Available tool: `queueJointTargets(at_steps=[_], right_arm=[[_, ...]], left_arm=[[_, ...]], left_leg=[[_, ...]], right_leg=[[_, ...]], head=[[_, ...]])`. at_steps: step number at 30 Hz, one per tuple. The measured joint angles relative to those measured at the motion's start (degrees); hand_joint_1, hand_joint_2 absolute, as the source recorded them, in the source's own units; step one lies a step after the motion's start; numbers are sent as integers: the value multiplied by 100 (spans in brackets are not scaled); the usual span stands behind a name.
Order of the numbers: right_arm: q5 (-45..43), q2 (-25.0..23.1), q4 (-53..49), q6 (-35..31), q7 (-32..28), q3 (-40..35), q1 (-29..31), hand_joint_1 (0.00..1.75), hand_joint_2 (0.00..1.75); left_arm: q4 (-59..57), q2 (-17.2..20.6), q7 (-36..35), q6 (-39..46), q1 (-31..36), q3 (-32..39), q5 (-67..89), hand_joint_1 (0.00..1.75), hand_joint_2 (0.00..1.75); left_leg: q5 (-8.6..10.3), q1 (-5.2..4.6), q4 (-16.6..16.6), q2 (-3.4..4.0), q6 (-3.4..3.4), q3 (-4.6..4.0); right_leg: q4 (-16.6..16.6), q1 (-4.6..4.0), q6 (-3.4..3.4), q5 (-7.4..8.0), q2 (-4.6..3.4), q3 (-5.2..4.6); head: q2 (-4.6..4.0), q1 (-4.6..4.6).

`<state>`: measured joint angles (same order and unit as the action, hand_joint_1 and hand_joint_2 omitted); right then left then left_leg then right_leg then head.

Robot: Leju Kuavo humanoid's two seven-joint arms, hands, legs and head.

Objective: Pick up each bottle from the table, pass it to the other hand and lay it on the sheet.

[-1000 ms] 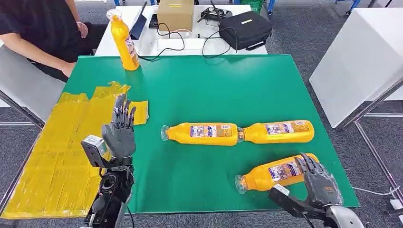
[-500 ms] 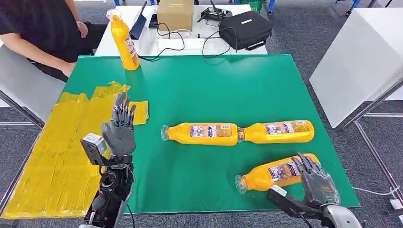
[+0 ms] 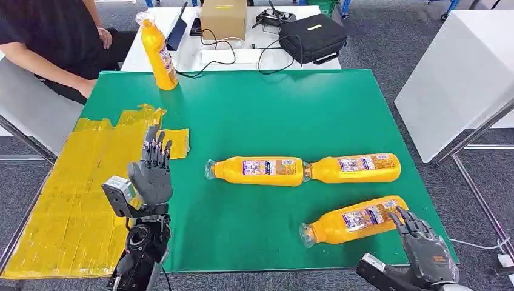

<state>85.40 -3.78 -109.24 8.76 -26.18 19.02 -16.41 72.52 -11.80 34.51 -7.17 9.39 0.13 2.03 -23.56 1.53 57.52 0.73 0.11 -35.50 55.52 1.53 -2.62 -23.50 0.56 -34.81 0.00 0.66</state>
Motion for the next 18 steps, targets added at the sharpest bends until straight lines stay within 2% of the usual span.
queueJointTargets(at_steps=[9, 18], right_arm=[[48, -2, -9, -13, 2, 68, 23, 0, 175], [74, 50, 302, -68, 217, 96, 472, 0, 175]], left_arm=[[0, 0, -15, 0, 2, 9, -15, 0, 0], [57, -2, -63, -74, 31, 37, -22, 0, 0]], left_leg=[[2, 0, 0, 0, 1, 0], [3, 0, 0, 0, 1, 0]], right_leg=[[0, 0, -1, 1, 0, 2], [0, 0, -1, 1, 0, 2]], head=[[0, 0], [0, 0]])
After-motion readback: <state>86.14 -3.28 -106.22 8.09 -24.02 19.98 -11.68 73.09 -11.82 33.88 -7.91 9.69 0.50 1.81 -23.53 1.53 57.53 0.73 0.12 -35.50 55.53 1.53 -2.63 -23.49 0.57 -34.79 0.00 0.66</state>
